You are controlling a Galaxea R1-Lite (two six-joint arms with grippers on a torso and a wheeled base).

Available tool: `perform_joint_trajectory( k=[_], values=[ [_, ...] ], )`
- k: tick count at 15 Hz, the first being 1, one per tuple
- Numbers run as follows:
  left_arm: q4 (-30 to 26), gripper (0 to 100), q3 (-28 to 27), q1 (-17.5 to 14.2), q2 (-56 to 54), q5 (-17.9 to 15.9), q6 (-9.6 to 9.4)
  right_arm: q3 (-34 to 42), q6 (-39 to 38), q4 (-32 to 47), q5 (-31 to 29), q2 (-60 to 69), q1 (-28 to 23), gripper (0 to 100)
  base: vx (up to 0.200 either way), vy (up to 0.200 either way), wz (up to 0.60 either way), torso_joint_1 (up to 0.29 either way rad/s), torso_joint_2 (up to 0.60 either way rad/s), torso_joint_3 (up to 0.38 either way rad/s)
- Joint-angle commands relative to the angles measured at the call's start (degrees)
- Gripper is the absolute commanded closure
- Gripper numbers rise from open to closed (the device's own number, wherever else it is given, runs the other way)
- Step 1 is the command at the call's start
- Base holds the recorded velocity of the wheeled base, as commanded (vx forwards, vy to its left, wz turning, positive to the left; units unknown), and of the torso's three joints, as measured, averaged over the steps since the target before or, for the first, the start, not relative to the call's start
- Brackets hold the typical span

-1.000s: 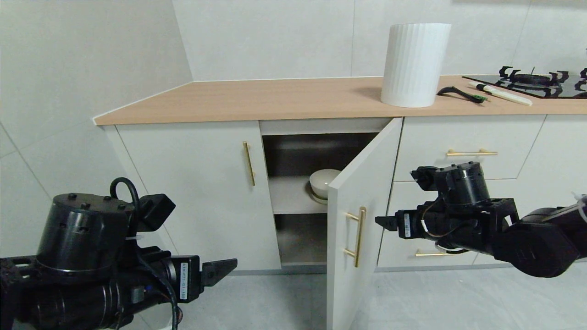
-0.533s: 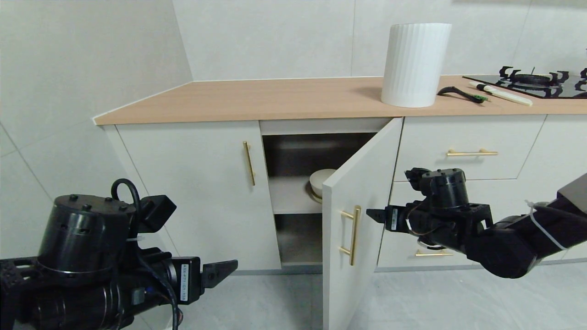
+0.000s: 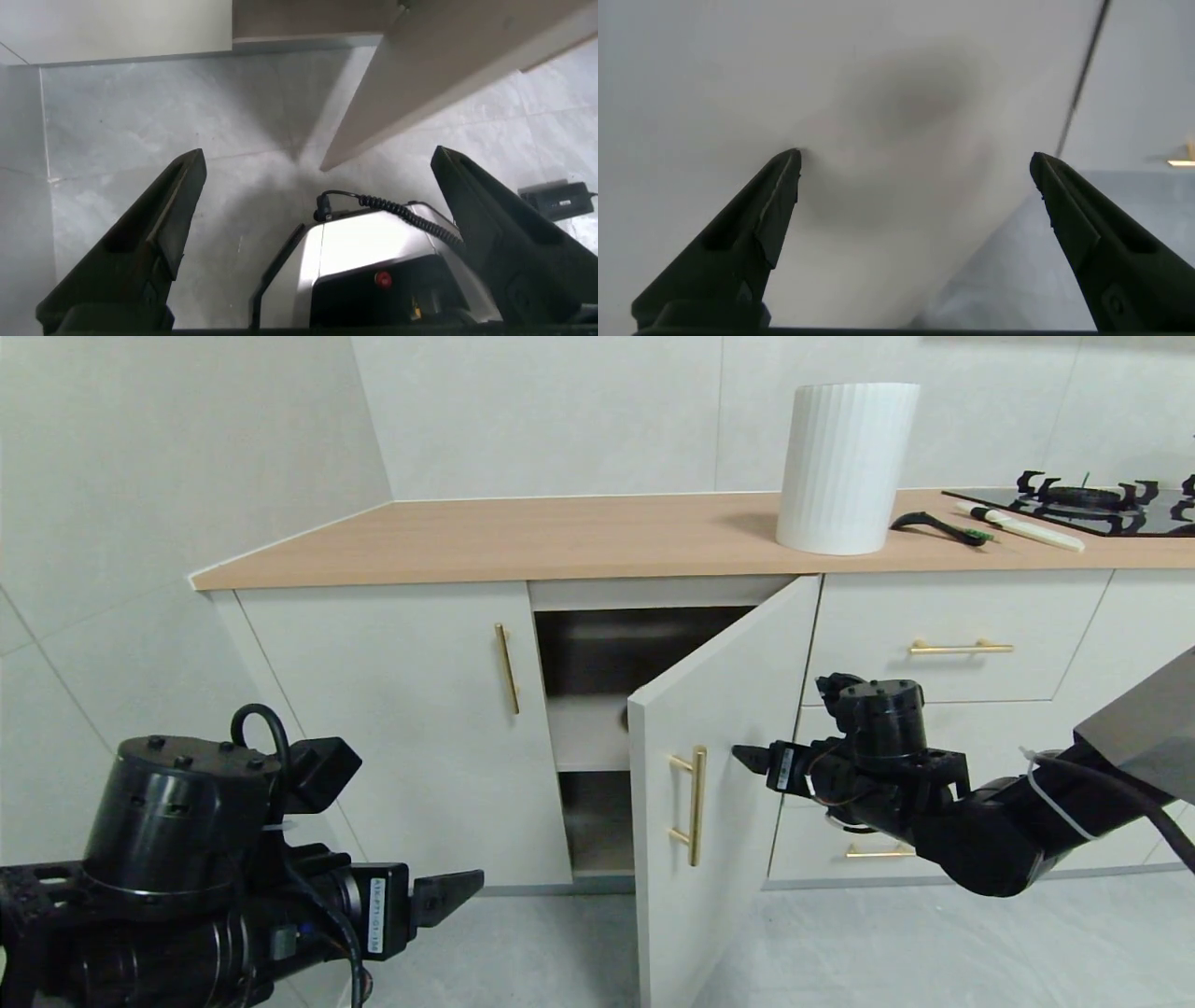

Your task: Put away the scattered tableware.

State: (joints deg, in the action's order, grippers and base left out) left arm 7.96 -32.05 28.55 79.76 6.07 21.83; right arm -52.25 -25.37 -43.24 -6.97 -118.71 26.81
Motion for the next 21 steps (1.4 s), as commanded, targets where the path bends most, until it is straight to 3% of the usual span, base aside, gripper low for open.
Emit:
perform_joint_trajectory(
  k=[1,6,21],
  values=[
    [0.04,0,0.23,0.01,0.31,-0.01,-0.21,-0.05,-0.12,-0.09,-0.06,-0.82,0.09,0,0.2,0.0,0.0,-0.002,-0.01,0.007],
    [0.13,0,0.32,0.01,0.39,-0.01,-0.65,-0.84,-0.91,-0.18,-0.15,-1.26,0.0,0,0.2,0.0,0.0,0.001,0.0,0.003],
    [0.13,0,0.32,0.01,0.39,-0.01,-0.56,-9.36,-8.29,-0.44,-7.27,-5.92,-0.44,0,0.0,0.0,0.0,0.0,0.0,0.0]
  ],
)
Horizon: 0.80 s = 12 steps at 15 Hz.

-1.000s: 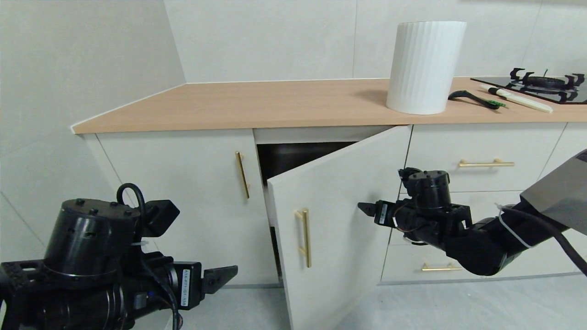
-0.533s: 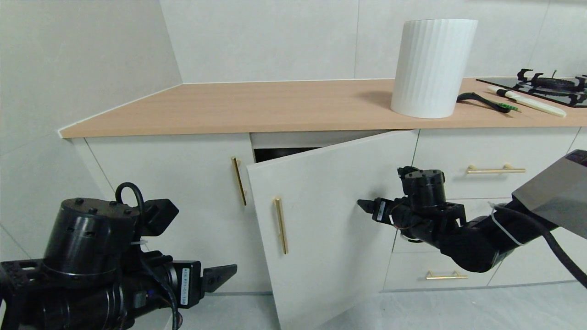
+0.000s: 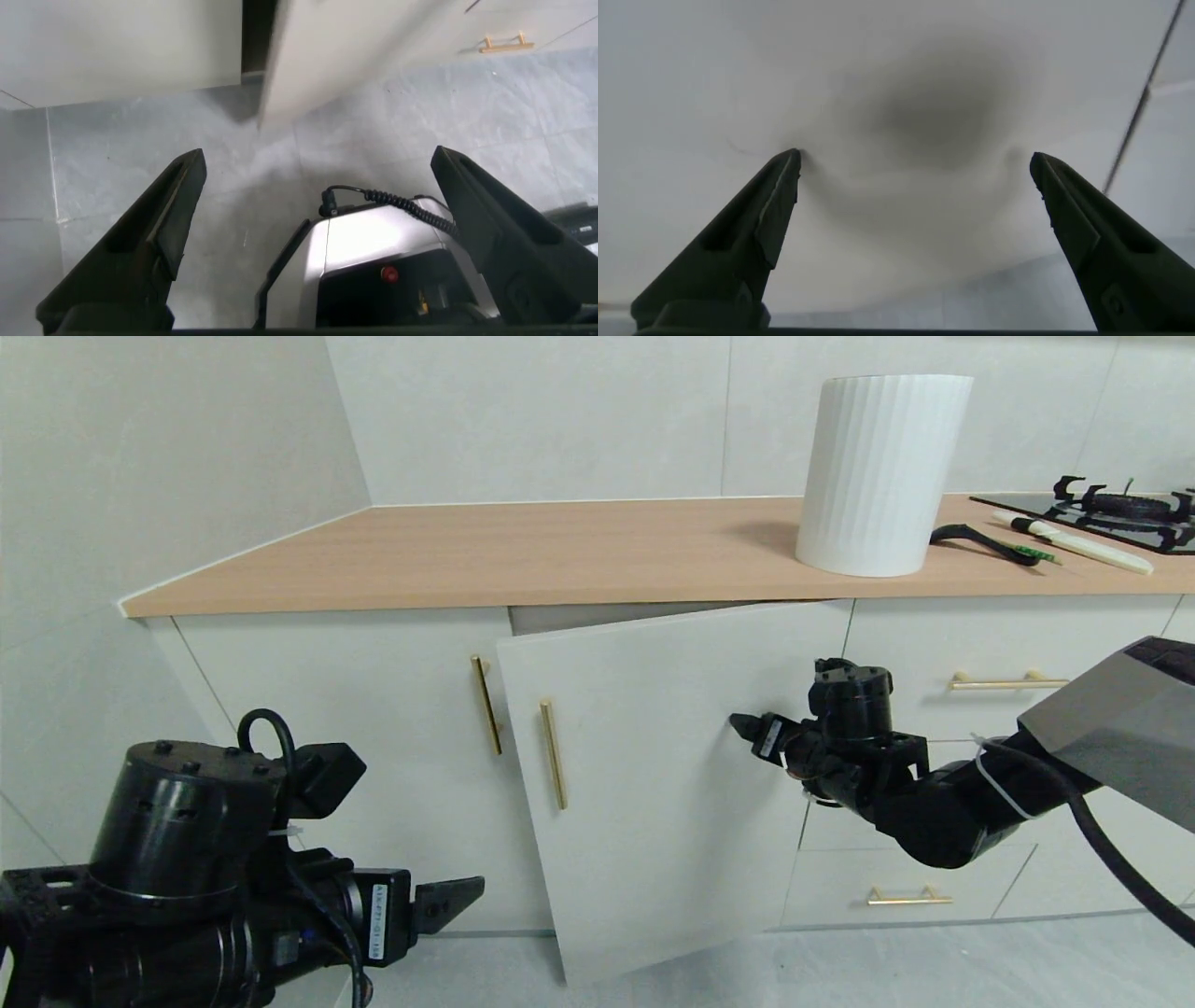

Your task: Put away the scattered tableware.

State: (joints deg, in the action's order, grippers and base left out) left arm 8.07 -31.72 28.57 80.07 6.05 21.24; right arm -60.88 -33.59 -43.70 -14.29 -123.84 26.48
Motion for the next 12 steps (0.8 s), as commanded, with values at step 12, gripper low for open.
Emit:
perform_joint_trajectory(
  k=[12],
  values=[
    [-0.07,0,-0.01,-0.01,0.44,0.02,0.03,-7.41,-1.22,0.11,-7.42,-5.36,-3.01,0,0.0,0.0,0.0,0.0,0.0,0.0]
  ],
)
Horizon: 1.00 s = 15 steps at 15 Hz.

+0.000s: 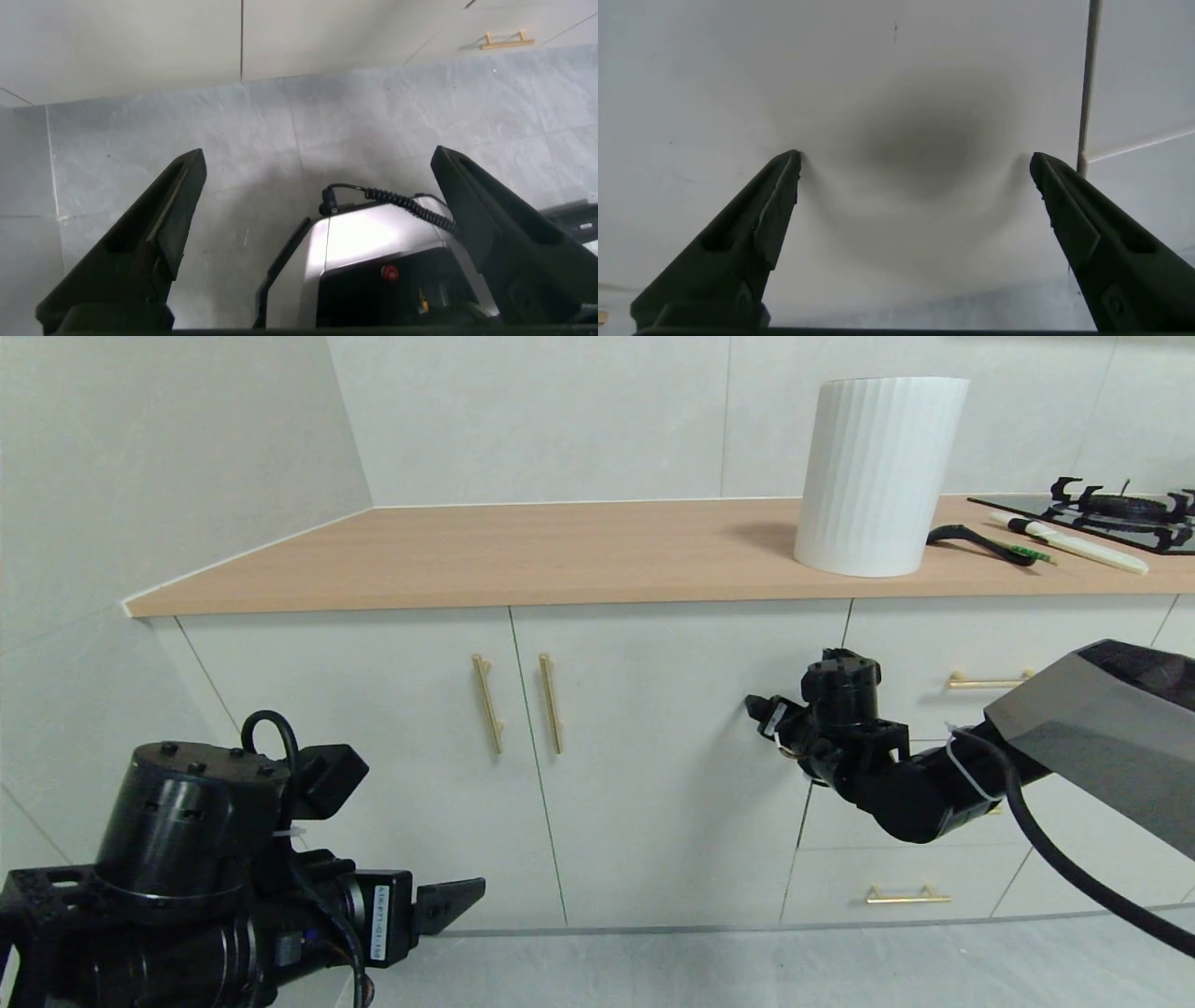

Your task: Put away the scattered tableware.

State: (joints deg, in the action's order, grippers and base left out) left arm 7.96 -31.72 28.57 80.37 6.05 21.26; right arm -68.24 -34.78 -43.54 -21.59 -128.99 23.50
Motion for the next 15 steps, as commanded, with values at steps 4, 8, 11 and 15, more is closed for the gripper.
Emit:
perform_joint_trajectory(
  k=[4,8,11,15],
  values=[
    [0.04,0,-0.01,-0.01,0.14,0.11,0.01,1.8,0.06,0.13,0.41,1.46,0.4,0,0.0,0.0,0.0,0.0,0.0,0.0],
    [0.13,0,-0.01,-0.01,0.14,0.11,0.01,15.33,0.59,0.04,13.42,10.51,0.93,0,0.0,0.0,0.0,0.0,0.0,0.0],
    [0.13,0,-0.01,-0.01,0.14,0.02,0.01,22.45,1.82,0.04,27.65,18.42,0.49,0,0.0,0.0,0.0,0.0,0.0,0.0],
    [0.21,0,-0.18,-0.1,-0.74,0.19,-0.08,23.86,2.35,0.04,26.6,20.71,0.49,0,0.0,0.0,0.0,0.0,0.0,0.0]
  ],
)
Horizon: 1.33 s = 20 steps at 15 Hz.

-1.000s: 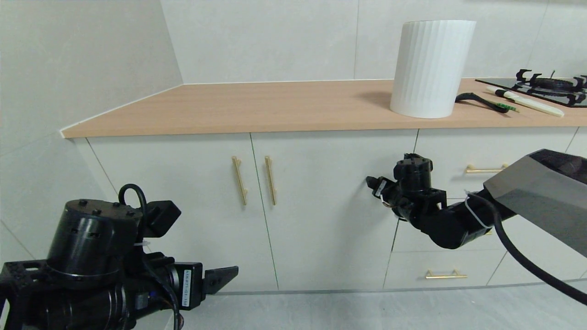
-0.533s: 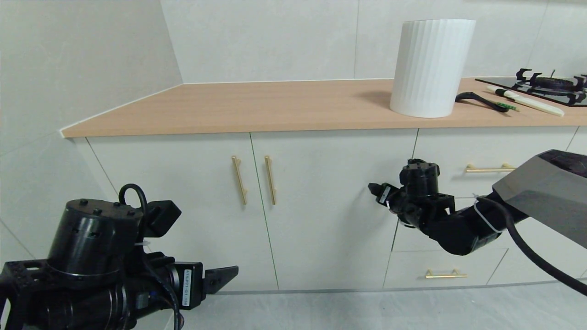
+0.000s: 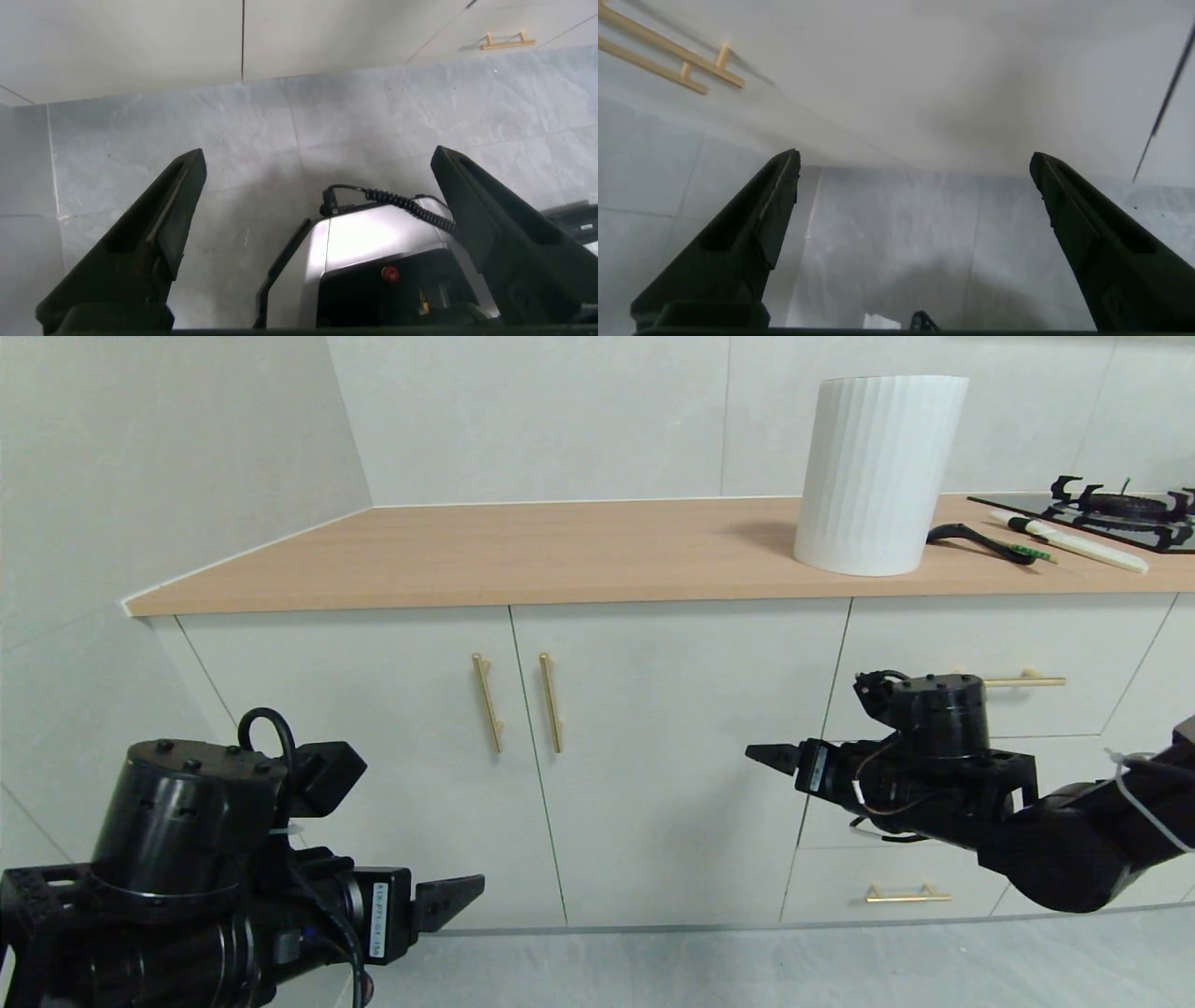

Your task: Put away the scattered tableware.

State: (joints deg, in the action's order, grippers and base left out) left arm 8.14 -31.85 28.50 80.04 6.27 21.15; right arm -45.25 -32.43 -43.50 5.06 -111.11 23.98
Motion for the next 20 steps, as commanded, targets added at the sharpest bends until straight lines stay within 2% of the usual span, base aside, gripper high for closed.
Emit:
perform_joint_trajectory(
  k=[1,2,3,6,7,8,9,11,12,14,15,16,17,18,20],
  values=[
    [0.03,0,-0.05,-0.03,-1.47,0.85,-0.58,3.33,0.17,-0.1,-1.37,6.43,-0.16,0,0.0,0.0,0.0,0.0,0.0,0.0],
    [0.03,0,0.13,-0.2,-3.14,2.26,-3.4,5.61,1.84,-0.1,-2.25,12.49,-1.74,0,0.0,0.0,0.0,0.0,0.0,0.0],
    [0.03,0,0.39,-0.38,-4.98,2.61,-4.36,6.76,3.16,-0.01,-2.16,17.06,-2.97,0,0.0,0.0,0.0,0.0,0.0,0.0],
    [0.03,0,-1.1,-0.82,-11.84,2.61,-5.07,13.08,7.82,1.22,-4.0,32.88,-3.59,0,0.0,0.0,0.0,0.0,0.0,0.0],
    [0.03,0,-0.58,-1.08,-13.95,2.7,-6.65,15.72,9.93,2.45,-4.97,38.95,-4.99,0,0.0,0.0,0.0,0.0,0.0,0.0],
    [0.03,0,0.48,-2.66,-16.67,2.87,-8.05,17.83,13.53,4.74,-6.03,45.36,-6.66,0,0.0,0.0,0.0,0.0,0.0,0.0],
    [0.03,0,1.97,-4.86,-19.93,2.87,-9.02,18.97,17.49,8.96,-6.64,51.95,-9.48,0,0.0,0.0,0.0,0.0,0.0,0.0],
    [-0.15,0,4.43,-6.35,-27.75,2.87,-10.43,17.83,19.95,21.17,-6.11,65.49,-14.66,0,0.0,0.0,0.0,0.0,0.0,0.0],
    [-0.23,0,4.87,-6.79,-30.21,2.96,-10.52,16.51,20.12,25.92,-6.11,69.53,-14.93,0,0.0,0.0,0.0,0.0,0.0,0.0],
    [-0.5,0,6.37,-9.78,-37.68,3.05,-11.39,13.35,20.3,39.19,-6.11,79.64,-14.93,0,0.0,0.0,0.0,0.0,0.0,0.0],
    [-1.11,0,8.21,-11.45,-44.36,3.05,-13.33,12.47,22.41,46.92,-6.11,86.32,-15.1,0,0.0,0.0,0.0,0.0,0.0,0.0],
    [-2.87,0,9.18,-12.59,-49.81,3.05,-15.53,12.64,25.92,50.18,-6.38,91.15,-15.72,0,0.0,0.0,0.0,0.0,0.0,0.0],
    [-6.56,0,9.71,-14.0,-56.05,3.05,-17.99,12.91,28.91,53.25,-6.73,96.25,-16.77,0,0.0,0.0,0.0,0.0,0.0,0.0],
    [-10.6,0,9.53,-15.32,-61.06,2.7,-19.66,12.91,30.67,56.24,-6.82,100.47,-18.09,0,0.0,0.0,0.0,0.0,0.0,0.0],
    [-13.33,0,9.62,-17.25,-66.51,1.56,-20.54,12.56,32.69,61.16,-6.73,105.57,-20.9,0,0.0,0.0,0.0,0.0,0.0,0.0]
  ],
)
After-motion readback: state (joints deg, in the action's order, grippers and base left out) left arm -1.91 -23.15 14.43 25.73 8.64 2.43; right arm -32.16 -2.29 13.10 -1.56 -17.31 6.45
